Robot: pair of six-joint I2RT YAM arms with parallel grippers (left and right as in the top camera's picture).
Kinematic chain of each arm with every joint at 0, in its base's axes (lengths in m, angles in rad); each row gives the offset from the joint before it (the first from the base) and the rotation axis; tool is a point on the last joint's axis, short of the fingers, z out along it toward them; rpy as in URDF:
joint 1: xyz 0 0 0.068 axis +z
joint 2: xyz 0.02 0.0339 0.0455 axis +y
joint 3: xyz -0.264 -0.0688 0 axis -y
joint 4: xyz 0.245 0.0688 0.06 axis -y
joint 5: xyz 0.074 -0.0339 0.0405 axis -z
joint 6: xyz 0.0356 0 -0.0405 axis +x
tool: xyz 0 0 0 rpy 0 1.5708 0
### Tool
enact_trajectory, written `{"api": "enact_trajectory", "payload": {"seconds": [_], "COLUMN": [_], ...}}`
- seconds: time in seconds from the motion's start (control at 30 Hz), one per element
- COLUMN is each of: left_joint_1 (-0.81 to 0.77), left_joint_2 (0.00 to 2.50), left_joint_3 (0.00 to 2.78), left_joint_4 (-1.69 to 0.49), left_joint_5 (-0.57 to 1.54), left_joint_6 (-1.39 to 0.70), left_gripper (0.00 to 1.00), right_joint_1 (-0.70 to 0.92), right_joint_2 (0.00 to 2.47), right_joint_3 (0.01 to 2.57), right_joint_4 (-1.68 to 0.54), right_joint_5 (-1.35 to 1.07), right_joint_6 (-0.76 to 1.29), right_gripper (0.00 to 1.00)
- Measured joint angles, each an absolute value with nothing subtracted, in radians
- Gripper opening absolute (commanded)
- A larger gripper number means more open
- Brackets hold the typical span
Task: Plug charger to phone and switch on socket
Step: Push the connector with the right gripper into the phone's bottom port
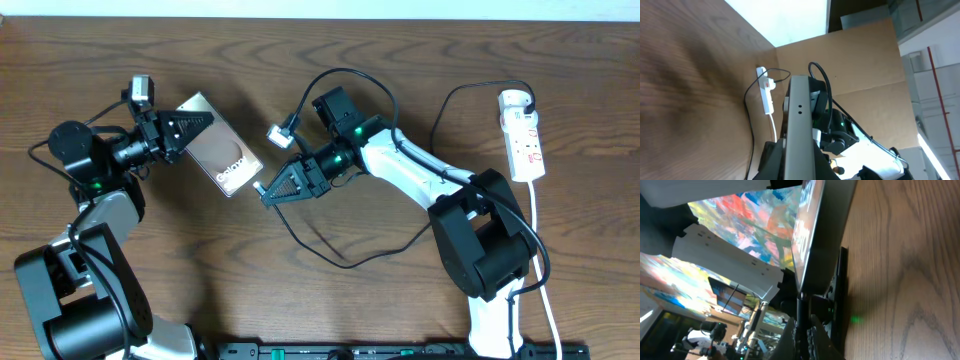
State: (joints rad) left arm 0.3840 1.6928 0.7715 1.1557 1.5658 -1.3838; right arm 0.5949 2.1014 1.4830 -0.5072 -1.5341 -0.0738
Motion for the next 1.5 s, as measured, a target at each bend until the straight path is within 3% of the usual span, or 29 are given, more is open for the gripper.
{"api": "enact_trajectory", "payload": {"seconds": [1.5], "left_joint_1": [0.35], "left_joint_2": [1.693], "left_joint_3": [0.772], "left_joint_4": [1.187], "left_joint_5": [1.548], "left_joint_6": [-1.301], "left_gripper": [0.07], "right_joint_1": [0.598], "right_joint_2": [2.104], "right_joint_3": [1.483], "right_joint_4": [-0.503], "right_joint_5": [-1.515], "right_joint_6": [-0.036], "right_gripper": [0.01]}}
